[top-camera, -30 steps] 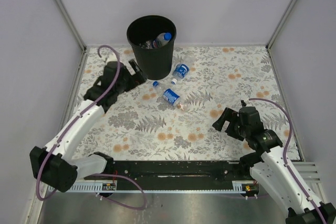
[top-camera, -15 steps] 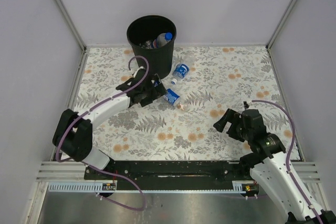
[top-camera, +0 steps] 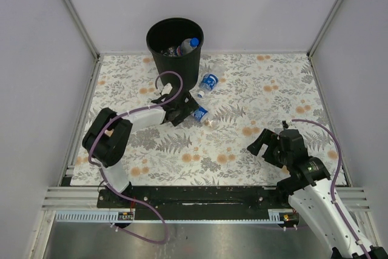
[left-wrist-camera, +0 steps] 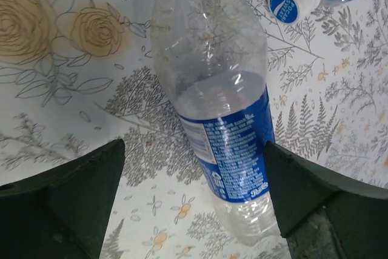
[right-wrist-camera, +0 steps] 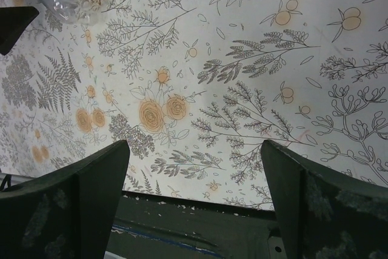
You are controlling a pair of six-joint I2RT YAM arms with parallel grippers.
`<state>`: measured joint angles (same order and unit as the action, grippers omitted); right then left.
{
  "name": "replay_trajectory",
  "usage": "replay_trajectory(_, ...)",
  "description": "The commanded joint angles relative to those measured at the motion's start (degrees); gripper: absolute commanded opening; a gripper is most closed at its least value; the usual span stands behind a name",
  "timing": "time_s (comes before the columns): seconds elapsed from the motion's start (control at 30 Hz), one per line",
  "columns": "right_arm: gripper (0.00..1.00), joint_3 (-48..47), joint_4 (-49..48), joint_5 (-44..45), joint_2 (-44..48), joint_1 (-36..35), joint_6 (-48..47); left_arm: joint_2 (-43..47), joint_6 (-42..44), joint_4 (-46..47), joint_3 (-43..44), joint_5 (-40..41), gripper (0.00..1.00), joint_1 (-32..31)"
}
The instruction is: Put the plastic bottles in the bin
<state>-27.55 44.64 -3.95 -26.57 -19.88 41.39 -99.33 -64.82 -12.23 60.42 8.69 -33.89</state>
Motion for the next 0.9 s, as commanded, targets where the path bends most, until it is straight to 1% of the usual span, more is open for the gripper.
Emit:
replay_trajectory(0.0, 0.99, -0.3, -0.2, 1.0, -0.1, -0.3, 1.2, -4.3, -2.8, 7.8, 2.3, 3.4, 0.99, -0.5)
replay_trajectory(0.07, 0.99, -0.7, -1.0, 0.5, -0.7, -0.3, 1.3, -6.0, -3.6, 6.2, 3.3, 4.4, 0.95, -0.5)
replay_trajectory(0.13, 0.99, -1.4, -1.7, 0.3, -1.5, -0.3, 1.4, -5.6, -4.2, 6.5, 2.6, 5.0, 0.87, -0.6)
replay_trajectory(0.4, 0.99, -1.9, -2.5, -0.6, -3.5, -0.3, 0.5, -0.1, -2.1, 7.0, -3.2, 8.3, 0.68, -0.7)
replay_trajectory(0.43, 0.99, -1.7, -2.5, -0.7, -3.7, -0.3, 0.5, 0.9, -1.8, 7.0, -4.0, 8.9, 0.61, -0.6)
replay_trajectory(0.47, 0.99, -1.6, -2.7, -0.7, -3.8, -0.3, 0.5, 1.8, -1.9, 6.7, -5.0, 9.8, 0.57, -0.7)
replay_trajectory(0.57, 0.99, -1.3, -2.5, 0.0, -3.4, -0.3, 1.2, 6.0, -0.7, 6.6, -7.4, 11.4, 0.47, -0.7)
replay_trajectory(0.67, 0.99, -1.3, -2.8, 0.2, -3.1, -0.3, 1.7, 12.2, 2.8, 4.1, -8.2, 13.1, 0.35, -1.1)
replay_trajectory(0.77, 1.00, -1.2, -3.3, 0.3, -3.2, -0.3, 1.9, 19.3, 11.0, 3.0, -7.8, 12.7, 0.00, -1.4)
replay_trajectory(0.87, 0.99, -1.1, -3.6, 0.4, -3.8, -0.3, 1.8, 27.4, 21.1, 1.7, -3.6, 11.3, 0.00, -1.4)
